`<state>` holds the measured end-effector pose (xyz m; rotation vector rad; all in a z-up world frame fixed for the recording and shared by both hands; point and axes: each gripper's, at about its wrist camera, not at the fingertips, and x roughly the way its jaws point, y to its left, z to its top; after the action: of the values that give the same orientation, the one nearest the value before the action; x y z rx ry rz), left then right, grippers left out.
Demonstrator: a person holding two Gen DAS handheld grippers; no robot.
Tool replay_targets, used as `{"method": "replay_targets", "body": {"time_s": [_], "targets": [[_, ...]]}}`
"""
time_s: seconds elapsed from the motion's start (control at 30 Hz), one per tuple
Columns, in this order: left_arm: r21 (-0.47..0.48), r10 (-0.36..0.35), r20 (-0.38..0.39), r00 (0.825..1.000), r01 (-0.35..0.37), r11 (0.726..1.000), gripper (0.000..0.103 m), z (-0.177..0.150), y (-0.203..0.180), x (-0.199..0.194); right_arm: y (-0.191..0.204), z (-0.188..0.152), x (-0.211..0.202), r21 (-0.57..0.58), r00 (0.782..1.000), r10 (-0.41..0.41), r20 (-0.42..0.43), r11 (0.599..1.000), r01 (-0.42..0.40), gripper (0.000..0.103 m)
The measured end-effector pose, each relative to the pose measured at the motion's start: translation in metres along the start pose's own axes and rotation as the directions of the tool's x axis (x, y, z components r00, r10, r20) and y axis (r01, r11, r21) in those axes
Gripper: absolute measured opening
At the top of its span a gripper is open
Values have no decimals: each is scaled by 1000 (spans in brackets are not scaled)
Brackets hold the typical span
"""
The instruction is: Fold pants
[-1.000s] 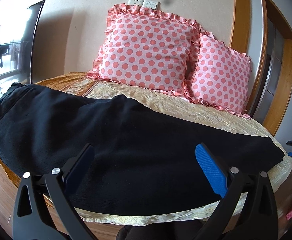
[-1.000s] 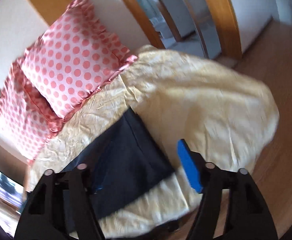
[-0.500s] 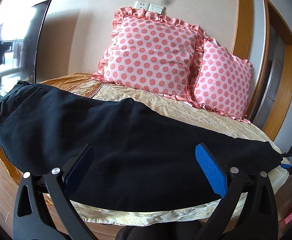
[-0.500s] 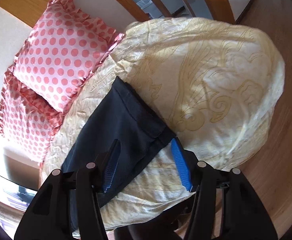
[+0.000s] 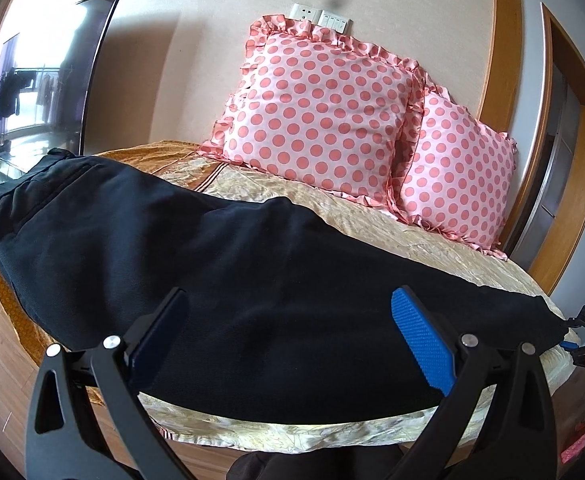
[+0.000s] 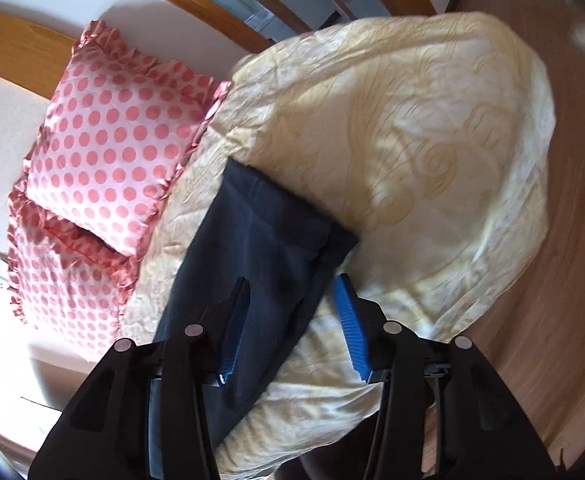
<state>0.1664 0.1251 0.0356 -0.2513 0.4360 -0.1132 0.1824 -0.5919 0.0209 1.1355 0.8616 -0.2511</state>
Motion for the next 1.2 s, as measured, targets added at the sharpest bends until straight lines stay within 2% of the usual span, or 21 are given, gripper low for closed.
{"method": "replay_targets", "body": {"time_s": [0.1, 0.13, 0.2, 0.3, 0.4, 0.43, 0.53, 0.63, 0.73, 0.77, 0.87, 0.93, 1.0, 1.07, 1.13, 1.2], "targets": [[-17, -1, -3, 1000, 1, 1000, 101, 0, 6, 0, -4, 7, 8, 33, 998, 59, 33, 998, -60, 47], [-19, 3, 1, 1000, -3, 1000, 101, 0, 8, -2, -2, 6, 8, 25, 998, 54, 44, 998, -55, 45], [-18, 22, 17, 1000, -22, 1000, 101, 1, 13, -7, 9, 2, 6, -55, 996, 53, 71, 997, -49, 8], [-28, 63, 44, 997, -61, 998, 101, 3, 24, -13, 29, -5, -9, -156, 986, 103, 134, 984, -82, 6], [-57, 99, 63, 993, -96, 994, 101, 8, 40, -19, 67, -19, -29, -302, 969, 157, 191, 949, -94, 6], [-71, 117, 70, 991, -112, 991, 101, 10, 46, -21, 83, -26, -36, -356, 962, 179, 205, 930, -97, 6], [-102, 162, 87, 983, -153, 983, 101, 15, 61, -27, 144, -57, -53, -535, 937, 283, 203, 834, -136, 6], [-136, 206, 101, 973, -192, 972, 101, 18, 77, -34, 199, -94, -53, -663, 922, 361, 138, 726, -185, 6], [-177, 247, 100, 964, -227, 958, 101, 19, 92, -41, 257, -144, -32, -749, 908, 419, -23, 594, -293, 6], [-189, 254, 99, 962, -233, 954, 101, 19, 96, -44, 270, -157, -23, -759, 902, 426, -70, 564, -325, 6], [-227, 279, 98, 955, -252, 941, 101, 16, 110, -53, 307, -214, 16, -796, 889, 403, -218, 453, -401, 6], [-242, 291, 93, 952, -262, 934, 101, 12, 118, -58, 318, -260, 48, -815, 888, 345, -303, 389, -430, 6], [-248, 308, 85, 948, -279, 928, 101, 8, 125, -63, 318, -296, 74, -820, 887, 281, -366, 354, -450, 6], [-249, 325, 78, 943, -297, 922, 101, 5, 132, -68, 313, -317, 91, -820, 890, 231, -394, 349, -454, 6], [-251, 341, 77, 937, -313, 916, 101, 4, 139, -73, 312, -323, 94, -823, 892, 244, -381, 350, -448, 6], [-254, 359, 84, 929, -329, 910, 101, 3, 144, -77, 315, -321, 82, -822, 884, 284, -370, 343, -454, 6]]}}
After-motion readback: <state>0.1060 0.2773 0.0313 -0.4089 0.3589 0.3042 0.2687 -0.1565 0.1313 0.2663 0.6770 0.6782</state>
